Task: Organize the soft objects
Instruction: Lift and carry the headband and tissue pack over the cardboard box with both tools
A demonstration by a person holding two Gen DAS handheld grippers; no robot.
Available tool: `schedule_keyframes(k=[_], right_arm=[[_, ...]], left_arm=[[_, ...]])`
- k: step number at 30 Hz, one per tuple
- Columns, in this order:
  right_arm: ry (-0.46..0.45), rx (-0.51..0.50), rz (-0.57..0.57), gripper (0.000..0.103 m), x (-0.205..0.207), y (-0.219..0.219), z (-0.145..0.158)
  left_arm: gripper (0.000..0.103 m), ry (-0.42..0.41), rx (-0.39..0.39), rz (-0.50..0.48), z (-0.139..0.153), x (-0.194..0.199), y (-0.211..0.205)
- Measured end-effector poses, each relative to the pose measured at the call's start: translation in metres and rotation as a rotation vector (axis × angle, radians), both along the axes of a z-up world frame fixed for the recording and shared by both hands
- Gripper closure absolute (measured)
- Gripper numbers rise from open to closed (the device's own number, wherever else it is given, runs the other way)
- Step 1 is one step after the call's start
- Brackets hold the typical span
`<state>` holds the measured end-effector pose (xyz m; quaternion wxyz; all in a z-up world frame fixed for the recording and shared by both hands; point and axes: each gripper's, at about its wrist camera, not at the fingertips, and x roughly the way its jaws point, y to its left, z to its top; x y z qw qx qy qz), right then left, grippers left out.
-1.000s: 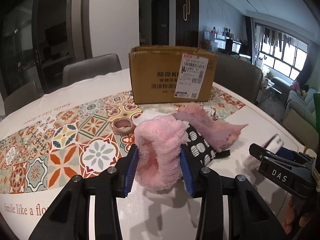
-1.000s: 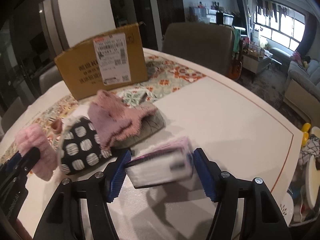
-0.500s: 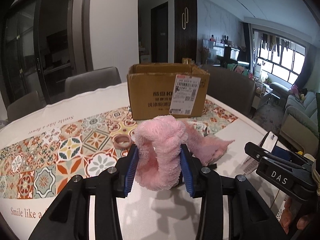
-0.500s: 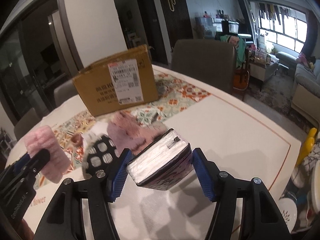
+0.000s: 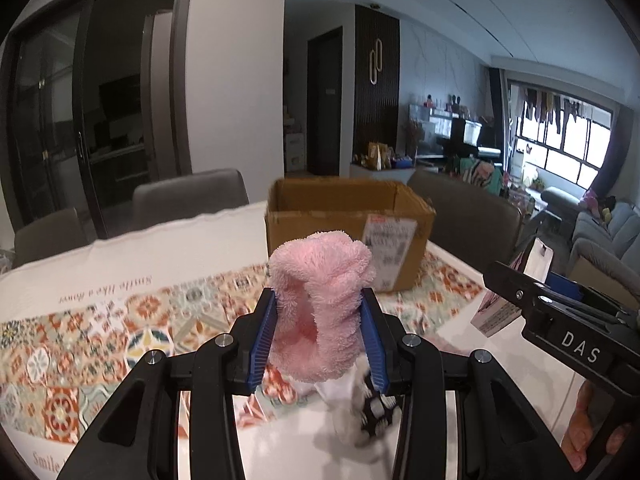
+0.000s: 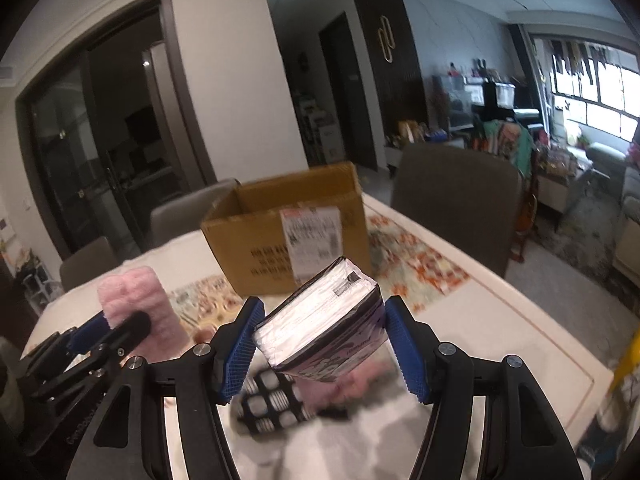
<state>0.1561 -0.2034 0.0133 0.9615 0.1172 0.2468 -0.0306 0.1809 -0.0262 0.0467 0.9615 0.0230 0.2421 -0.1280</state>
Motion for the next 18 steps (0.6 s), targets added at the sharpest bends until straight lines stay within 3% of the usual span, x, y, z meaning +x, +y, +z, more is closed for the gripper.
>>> schedule_keyframes(k=[18], right_arm=[[-0.101, -0.06, 0.075, 0.04, 0.115, 0.006, 0.045]], left_arm=[[0.062, -0.088, -0.01, -0.009, 0.035, 0.107, -0.008]])
